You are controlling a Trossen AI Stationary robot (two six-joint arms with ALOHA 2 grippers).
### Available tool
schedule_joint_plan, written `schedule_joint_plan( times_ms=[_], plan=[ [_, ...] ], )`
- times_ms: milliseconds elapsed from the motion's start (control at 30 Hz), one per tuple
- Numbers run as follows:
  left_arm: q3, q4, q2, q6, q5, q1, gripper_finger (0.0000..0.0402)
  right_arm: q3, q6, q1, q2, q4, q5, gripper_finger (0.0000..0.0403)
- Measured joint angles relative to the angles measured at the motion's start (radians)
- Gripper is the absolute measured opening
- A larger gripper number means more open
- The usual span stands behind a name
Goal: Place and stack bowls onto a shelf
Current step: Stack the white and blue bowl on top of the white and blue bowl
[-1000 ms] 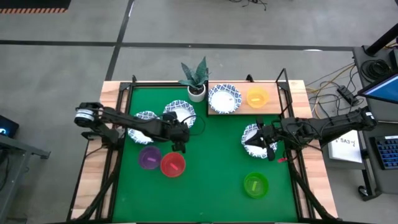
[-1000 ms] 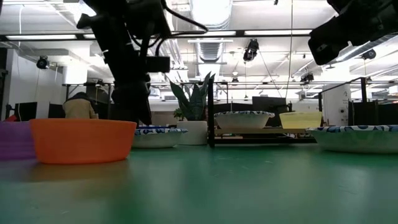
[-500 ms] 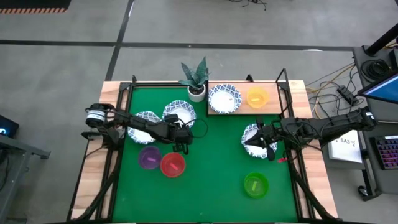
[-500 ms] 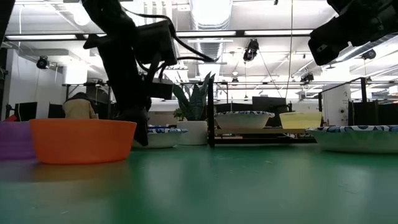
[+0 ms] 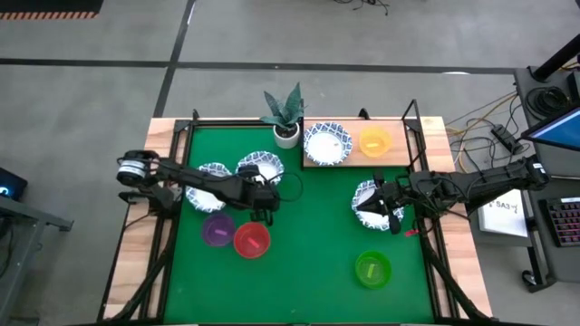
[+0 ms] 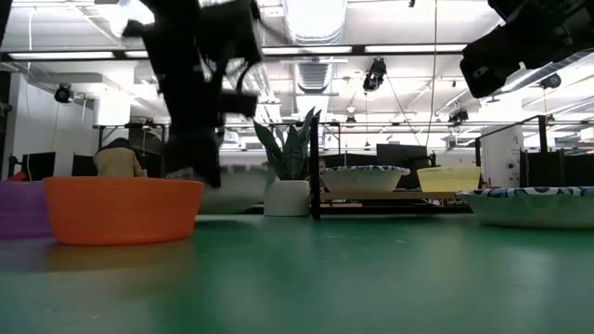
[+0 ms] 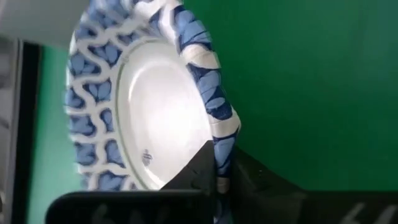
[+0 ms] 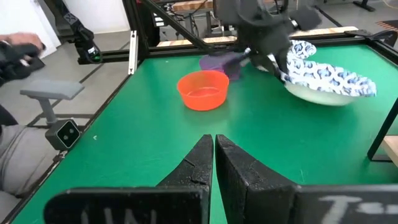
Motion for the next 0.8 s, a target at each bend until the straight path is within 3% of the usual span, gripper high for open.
schedule_joint_plan(
  times_ms=[233,500,633,800],
  plan=[
    [0.247,-0.192,-0.026,0.041,0.014,-0.109,0.0001,0.0,-0.006,0.0,0.0,0.0,0.002,0.0009],
    [0.449,-0.2,-0.023,0.124,0.015,-0.2,0.0,0.0,-0.008,0.0,0.0,0.0,0.002,0.0009],
    [0.503,-0.139,-0.016,0.22,0.016,-0.222,0.0,0.0,-0.009,0.0,0.0,0.0,0.002,0.0009],
    [0.489,0.055,-0.015,0.425,0.017,-0.196,0.0,0.0,-0.034,0.0,0.0,0.0,0.002,0.0009]
  ],
)
